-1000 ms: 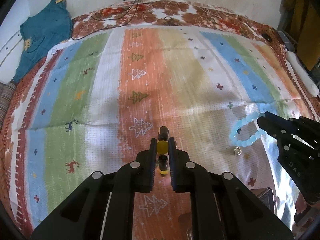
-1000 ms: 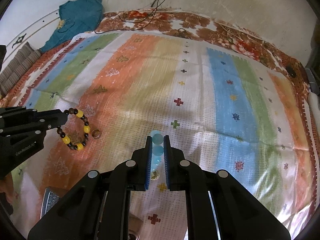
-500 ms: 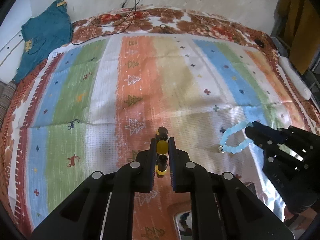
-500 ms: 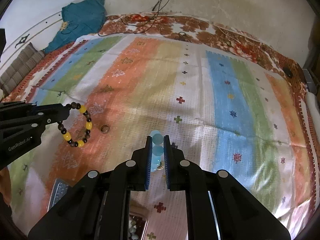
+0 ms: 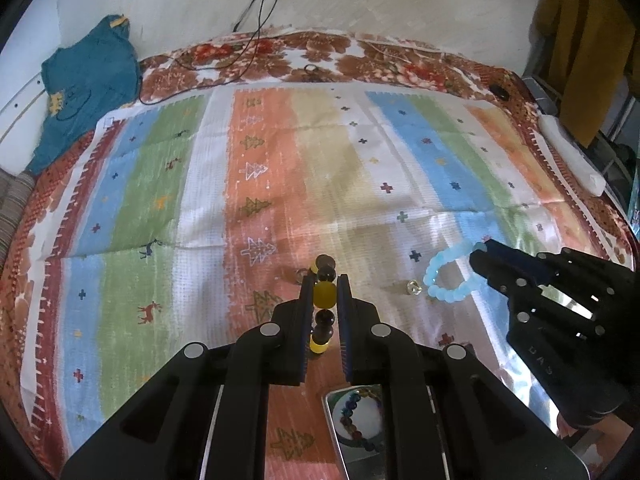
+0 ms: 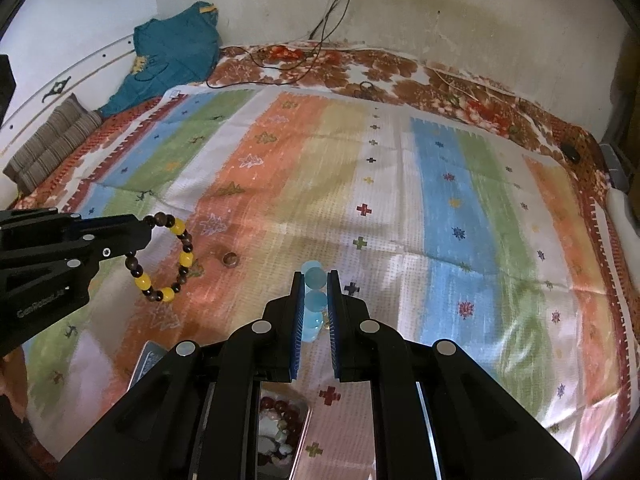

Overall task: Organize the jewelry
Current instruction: 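Lift both held bracelets and carry them over the silver tin, then open both tools to drop the bracelets into the tin, then move both open tools toward the two small rings left on the cloth, then grasp the dark ring with the left tool while the right grasps the gold ring, then lift both held rings and carry them over the silver tin, then open both tools to drop the rings into the tin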

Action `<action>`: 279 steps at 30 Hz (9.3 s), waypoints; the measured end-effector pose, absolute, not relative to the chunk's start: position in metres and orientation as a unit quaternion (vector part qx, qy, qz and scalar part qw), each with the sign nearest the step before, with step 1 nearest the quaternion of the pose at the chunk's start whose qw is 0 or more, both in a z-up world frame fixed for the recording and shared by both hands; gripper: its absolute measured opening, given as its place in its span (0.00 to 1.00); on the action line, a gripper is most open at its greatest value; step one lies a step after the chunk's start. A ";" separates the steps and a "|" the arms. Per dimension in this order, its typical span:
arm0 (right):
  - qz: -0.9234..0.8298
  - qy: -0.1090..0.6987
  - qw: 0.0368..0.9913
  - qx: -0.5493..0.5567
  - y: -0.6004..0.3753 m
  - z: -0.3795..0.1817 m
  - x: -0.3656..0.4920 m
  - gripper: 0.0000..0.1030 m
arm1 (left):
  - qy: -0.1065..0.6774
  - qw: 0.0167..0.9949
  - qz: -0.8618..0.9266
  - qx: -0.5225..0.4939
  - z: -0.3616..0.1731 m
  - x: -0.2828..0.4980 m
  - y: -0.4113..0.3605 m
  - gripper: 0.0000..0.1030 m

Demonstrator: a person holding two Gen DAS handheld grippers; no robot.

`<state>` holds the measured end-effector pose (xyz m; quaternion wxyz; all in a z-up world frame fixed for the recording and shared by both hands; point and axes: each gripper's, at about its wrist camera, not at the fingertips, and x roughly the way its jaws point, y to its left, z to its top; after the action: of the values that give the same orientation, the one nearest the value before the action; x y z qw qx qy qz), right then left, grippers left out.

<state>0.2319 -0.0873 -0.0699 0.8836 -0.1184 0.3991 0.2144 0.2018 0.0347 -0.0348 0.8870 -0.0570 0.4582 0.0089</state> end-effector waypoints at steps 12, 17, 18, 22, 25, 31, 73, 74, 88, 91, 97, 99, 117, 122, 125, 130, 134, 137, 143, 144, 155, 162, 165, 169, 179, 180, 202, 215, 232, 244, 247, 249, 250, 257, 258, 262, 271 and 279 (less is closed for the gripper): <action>0.221 0.389 0.888 -0.108 -0.101 -0.056 0.209 0.12 | 0.448 0.893 -0.004 -0.041 -0.025 0.177 0.018 0.11; 0.232 0.387 0.886 -0.106 -0.104 -0.051 0.198 0.12 | 0.440 0.897 -0.010 -0.036 -0.017 0.166 0.010 0.11; 0.234 0.386 0.886 -0.105 -0.105 -0.050 0.196 0.12 | 0.439 0.898 -0.011 -0.036 -0.016 0.164 0.009 0.11; 0.240 0.384 0.885 -0.106 -0.105 -0.047 0.188 0.12 | 0.435 0.900 -0.012 -0.021 -0.013 0.154 0.000 0.11; 0.243 0.381 0.885 -0.111 -0.105 -0.046 0.181 0.12 | 0.436 0.900 -0.013 -0.020 -0.013 0.149 -0.002 0.11; 0.250 0.380 0.883 -0.113 -0.107 -0.045 0.169 0.12 | 0.428 0.903 -0.015 -0.020 -0.009 0.139 -0.004 0.11; 0.232 0.420 0.871 -0.106 -0.129 -0.063 0.164 0.36 | 0.454 0.888 0.019 -0.073 -0.023 0.116 0.022 0.44; 0.231 0.421 0.871 -0.106 -0.129 -0.064 0.165 0.37 | 0.455 0.887 0.019 -0.072 -0.024 0.117 0.022 0.45; 0.220 0.442 0.864 -0.097 -0.124 -0.076 0.191 0.52 | 0.462 0.884 0.046 -0.054 -0.037 0.143 0.035 0.55; 0.221 0.446 0.862 -0.098 -0.122 -0.078 0.195 0.54 | 0.466 0.882 0.049 -0.057 -0.040 0.150 0.039 0.56; 0.223 0.454 0.857 -0.094 -0.117 -0.081 0.204 0.54 | 0.483 0.873 0.049 -0.055 -0.055 0.162 0.043 0.58; 0.224 0.457 0.855 -0.097 -0.115 -0.084 0.206 0.55 | 0.483 0.872 0.053 -0.055 -0.055 0.167 0.044 0.59; 0.211 0.494 0.836 -0.108 -0.108 -0.118 0.252 0.60 | 0.508 0.855 0.058 -0.083 -0.093 0.219 0.062 0.62; 0.212 0.501 0.832 -0.113 -0.103 -0.125 0.258 0.60 | 0.516 0.851 0.053 -0.079 -0.101 0.230 0.062 0.62; 0.212 0.504 0.829 -0.117 -0.101 -0.130 0.262 0.60 | 0.521 0.848 0.051 -0.078 -0.107 0.236 0.062 0.62; 0.214 0.510 0.824 -0.123 -0.097 -0.137 0.266 0.60 | 0.528 0.845 0.044 -0.073 -0.113 0.247 0.060 0.62; 0.216 0.516 0.820 -0.123 -0.095 -0.141 0.270 0.60 | 0.535 0.841 0.037 -0.073 -0.118 0.255 0.059 0.62; 0.215 0.520 0.817 -0.125 -0.093 -0.145 0.274 0.60 | 0.540 0.838 0.033 -0.071 -0.124 0.260 0.059 0.62; 0.215 0.529 0.811 -0.128 -0.087 -0.153 0.280 0.60 | 0.546 0.834 0.032 -0.074 -0.134 0.268 0.063 0.62; 0.215 0.530 0.810 -0.129 -0.087 -0.155 0.281 0.60 | 0.548 0.833 0.033 -0.073 -0.136 0.270 0.064 0.62; 0.212 0.549 0.794 -0.152 -0.079 -0.175 0.291 0.60 | 0.564 0.822 0.014 -0.078 -0.157 0.290 0.068 0.60; 0.205 0.556 0.790 -0.159 -0.075 -0.185 0.303 0.58 | 0.570 0.819 0.018 -0.062 -0.168 0.298 0.067 0.48; 0.204 0.555 0.790 -0.159 -0.073 -0.186 0.307 0.56 | 0.569 0.820 0.015 -0.062 -0.168 0.299 0.069 0.48; 0.205 0.558 0.787 -0.164 -0.070 -0.186 0.309 0.48 | 0.568 0.821 0.011 -0.048 -0.169 0.302 0.067 0.36; 0.209 0.558 0.786 -0.164 -0.064 -0.186 0.315 0.18 | 0.566 0.823 0.012 -0.033 -0.170 0.303 0.066 0.18; 0.209 0.558 0.786 -0.164 -0.064 -0.186 0.314 0.18 | 0.566 0.824 0.013 -0.032 -0.170 0.303 0.066 0.18; 0.211 0.530 0.806 -0.158 -0.076 -0.161 0.296 0.18 | 0.560 0.828 0.019 -0.022 -0.149 0.291 0.055 0.17; 0.209 0.519 0.816 -0.145 -0.081 -0.147 0.281 0.18 | 0.557 0.830 0.024 -0.007 -0.133 0.270 0.043 0.18; 0.238 0.482 0.836 -0.112 -0.090 -0.105 0.245 0.18 | 0.536 0.844 0.013 -0.018 -0.097 0.227 0.028 0.18; 0.236 0.471 0.843 -0.113 -0.099 -0.094 0.221 0.18 | 0.513 0.858 -0.005 -0.028 -0.070 0.197 0.014 0.18; 0.236 0.466 0.845 -0.112 -0.100 -0.091 0.216 0.18 | 0.506 0.862 -0.012 -0.028 -0.062 0.190 0.009 0.18; 0.240 0.464 0.845 -0.112 -0.099 -0.089 0.212 0.18 | 0.501 0.865 -0.013 -0.031 -0.057 0.185 0.006 0.18; 0.241 0.462 0.846 -0.113 -0.099 -0.087 0.210 0.18 | 0.499 0.866 -0.015 -0.032 -0.056 0.183 0.005 0.18; 0.248 0.460 0.846 -0.107 -0.103 -0.083 0.201 0.18 | 0.492 0.870 -0.018 -0.038 -0.048 0.168 0.003 0.18; 0.251 0.460 0.845 -0.106 -0.103 -0.082 0.199 0.18 | 0.491 0.870 -0.018 -0.039 -0.047 0.166 0.002 0.18; 0.259 0.458 0.844 -0.103 -0.103 -0.079 0.192 0.18 | 0.488 0.872 -0.022 -0.038 -0.044 0.156 -0.001 0.18; 0.268 0.462 0.839 -0.103 -0.102 -0.079 0.177 0.18 | 0.484 0.873 -0.030 -0.048 -0.038 0.140 -0.002 0.18; 0.275 0.460 0.838 -0.107 -0.102 -0.079 0.166 0.28 | 0.482 0.874 -0.030 -0.061 -0.037 0.132 -0.001 0.27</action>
<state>0.1662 -0.1024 -0.0793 0.8378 -0.1066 0.4596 0.2746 0.1322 -0.0006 -0.0370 0.8736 -0.0613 0.4818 -0.0295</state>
